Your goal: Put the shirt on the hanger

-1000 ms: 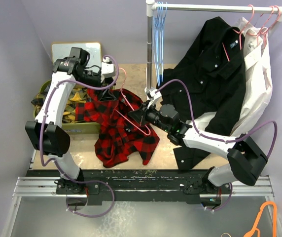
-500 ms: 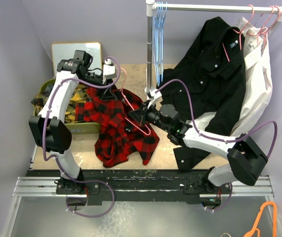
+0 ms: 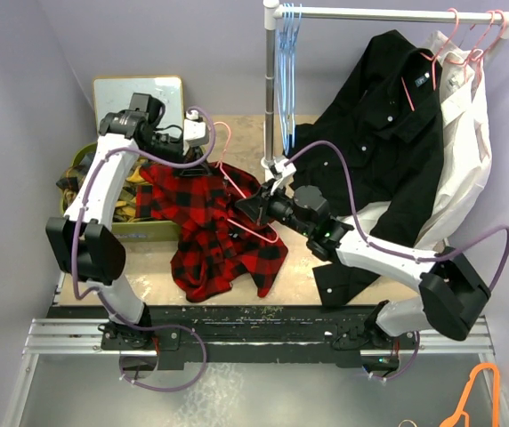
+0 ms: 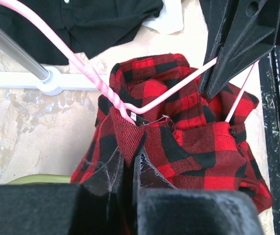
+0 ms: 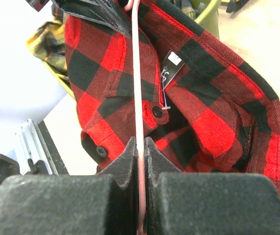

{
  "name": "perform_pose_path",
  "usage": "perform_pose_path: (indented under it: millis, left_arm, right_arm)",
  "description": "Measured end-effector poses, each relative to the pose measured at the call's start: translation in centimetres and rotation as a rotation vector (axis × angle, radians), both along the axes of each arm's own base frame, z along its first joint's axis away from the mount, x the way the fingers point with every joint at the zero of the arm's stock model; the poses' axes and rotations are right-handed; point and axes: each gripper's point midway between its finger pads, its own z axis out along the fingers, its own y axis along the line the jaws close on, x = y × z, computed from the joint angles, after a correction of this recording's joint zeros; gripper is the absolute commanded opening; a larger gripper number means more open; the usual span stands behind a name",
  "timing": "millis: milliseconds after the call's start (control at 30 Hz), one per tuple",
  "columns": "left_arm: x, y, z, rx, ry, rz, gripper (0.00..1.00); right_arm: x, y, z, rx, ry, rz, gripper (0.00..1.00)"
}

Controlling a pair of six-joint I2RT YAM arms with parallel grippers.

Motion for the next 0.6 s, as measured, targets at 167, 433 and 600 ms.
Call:
perform_pose_path:
  millis: [167,433,600]
  left_arm:
    - [-2.0,0.0,3.5,-0.03,-0.076,0.033,0.0]
    - [-5.3,0.2,7.7,-0.08,-0.096,0.091,0.0]
    - [-6.2,0.8,8.0,-0.065,-0.073,0.153,0.0]
  right_arm:
    - [-1.1,-0.5,2.9,0.032,-0.043,0.022,0.09]
    - [-2.1,-2.2,8.0,0.094,-0.107,0.018,0.75]
    - [-2.5,-4.5,9.2,0.086,-0.107,-0.04,0.94]
